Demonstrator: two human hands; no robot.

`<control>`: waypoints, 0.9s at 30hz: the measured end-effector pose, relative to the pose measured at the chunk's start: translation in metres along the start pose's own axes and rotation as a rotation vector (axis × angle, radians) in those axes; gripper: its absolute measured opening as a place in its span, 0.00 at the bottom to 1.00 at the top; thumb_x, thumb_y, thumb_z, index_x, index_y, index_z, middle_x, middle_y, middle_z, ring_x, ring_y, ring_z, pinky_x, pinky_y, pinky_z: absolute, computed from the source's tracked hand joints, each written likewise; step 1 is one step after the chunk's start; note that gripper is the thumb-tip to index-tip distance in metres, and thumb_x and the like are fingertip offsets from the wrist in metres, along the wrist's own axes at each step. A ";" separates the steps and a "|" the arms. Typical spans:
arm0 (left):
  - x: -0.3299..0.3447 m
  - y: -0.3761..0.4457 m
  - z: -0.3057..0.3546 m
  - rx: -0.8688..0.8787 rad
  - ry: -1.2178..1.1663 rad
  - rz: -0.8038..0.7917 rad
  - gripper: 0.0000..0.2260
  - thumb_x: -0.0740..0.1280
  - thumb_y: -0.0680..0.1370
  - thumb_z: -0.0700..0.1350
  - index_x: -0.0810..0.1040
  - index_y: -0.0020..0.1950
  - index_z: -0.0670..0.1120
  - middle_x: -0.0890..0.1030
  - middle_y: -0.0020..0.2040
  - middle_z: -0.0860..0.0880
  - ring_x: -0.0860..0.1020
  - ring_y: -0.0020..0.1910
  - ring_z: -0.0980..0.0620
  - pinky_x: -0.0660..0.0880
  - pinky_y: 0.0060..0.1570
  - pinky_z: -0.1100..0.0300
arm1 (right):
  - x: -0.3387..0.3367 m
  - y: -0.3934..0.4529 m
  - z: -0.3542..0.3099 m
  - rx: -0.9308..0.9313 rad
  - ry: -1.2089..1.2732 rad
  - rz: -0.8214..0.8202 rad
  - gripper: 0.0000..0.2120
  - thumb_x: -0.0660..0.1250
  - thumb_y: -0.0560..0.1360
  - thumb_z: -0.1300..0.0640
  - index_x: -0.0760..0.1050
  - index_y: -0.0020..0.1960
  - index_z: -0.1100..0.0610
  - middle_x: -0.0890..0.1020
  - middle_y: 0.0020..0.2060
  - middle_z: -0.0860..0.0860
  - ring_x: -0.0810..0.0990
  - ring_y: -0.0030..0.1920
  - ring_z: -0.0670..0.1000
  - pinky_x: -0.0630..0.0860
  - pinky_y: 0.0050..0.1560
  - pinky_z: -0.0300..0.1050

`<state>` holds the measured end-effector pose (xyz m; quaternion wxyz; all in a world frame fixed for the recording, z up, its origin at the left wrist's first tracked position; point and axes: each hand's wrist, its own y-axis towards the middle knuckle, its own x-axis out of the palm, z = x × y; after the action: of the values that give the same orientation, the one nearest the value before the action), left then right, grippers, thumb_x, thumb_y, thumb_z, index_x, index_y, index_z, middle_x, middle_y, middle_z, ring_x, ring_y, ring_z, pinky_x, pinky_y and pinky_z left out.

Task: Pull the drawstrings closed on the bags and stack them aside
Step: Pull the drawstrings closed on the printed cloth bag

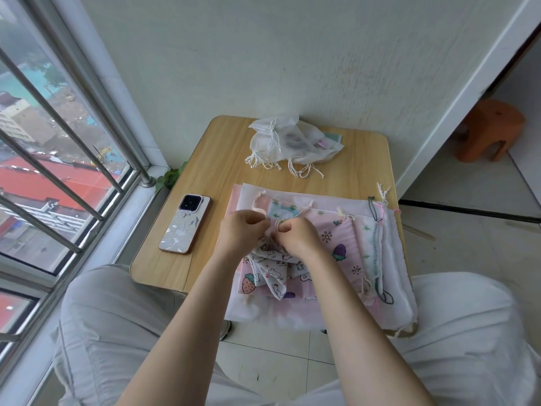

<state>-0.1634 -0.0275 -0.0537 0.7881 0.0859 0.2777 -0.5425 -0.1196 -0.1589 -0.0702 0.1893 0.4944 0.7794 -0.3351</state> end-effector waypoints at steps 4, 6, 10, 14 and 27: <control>-0.003 -0.003 0.011 -0.160 -0.560 -0.130 0.03 0.69 0.77 0.38 0.80 0.46 0.38 0.84 0.39 0.44 0.80 0.32 0.54 0.75 0.32 0.61 | 0.005 0.000 0.008 0.006 0.101 -0.012 0.14 0.70 0.74 0.55 0.73 0.32 0.60 0.74 0.28 0.49 0.71 0.35 0.51 0.66 0.37 0.43; -0.004 0.000 0.009 -0.186 -0.429 -0.134 0.05 0.70 0.77 0.41 0.82 0.44 0.40 0.84 0.37 0.46 0.78 0.28 0.56 0.74 0.30 0.63 | 0.004 -0.002 0.007 -0.014 0.212 0.056 0.13 0.68 0.76 0.54 0.79 0.42 0.64 0.82 0.35 0.56 0.76 0.36 0.50 0.71 0.39 0.43; -0.003 0.001 0.012 -0.150 -0.075 -0.200 0.06 0.70 0.77 0.45 0.85 0.44 0.44 0.82 0.33 0.53 0.72 0.28 0.57 0.69 0.27 0.66 | -0.011 -0.008 -0.009 -0.153 0.396 0.259 0.11 0.68 0.76 0.55 0.81 0.40 0.60 0.83 0.33 0.52 0.78 0.35 0.47 0.77 0.39 0.44; -0.007 -0.003 0.023 -0.093 -0.037 -0.392 0.12 0.69 0.71 0.50 0.84 0.44 0.42 0.83 0.40 0.43 0.76 0.37 0.52 0.74 0.42 0.55 | -0.018 -0.012 -0.023 -0.236 0.448 0.244 0.08 0.70 0.75 0.54 0.83 0.43 0.58 0.80 0.29 0.43 0.78 0.32 0.40 0.74 0.37 0.35; -0.014 0.004 0.017 -0.104 -0.284 -0.136 0.07 0.67 0.79 0.44 0.84 0.50 0.46 0.85 0.37 0.49 0.76 0.35 0.55 0.73 0.41 0.61 | -0.032 -0.016 -0.012 -0.157 0.038 0.084 0.12 0.65 0.77 0.50 0.79 0.40 0.56 0.80 0.34 0.47 0.77 0.37 0.49 0.70 0.38 0.43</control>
<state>-0.1576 -0.0219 -0.0326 0.7843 -0.0517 0.1966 -0.5861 -0.1195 -0.1757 -0.0362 0.2265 0.5167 0.7852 -0.2552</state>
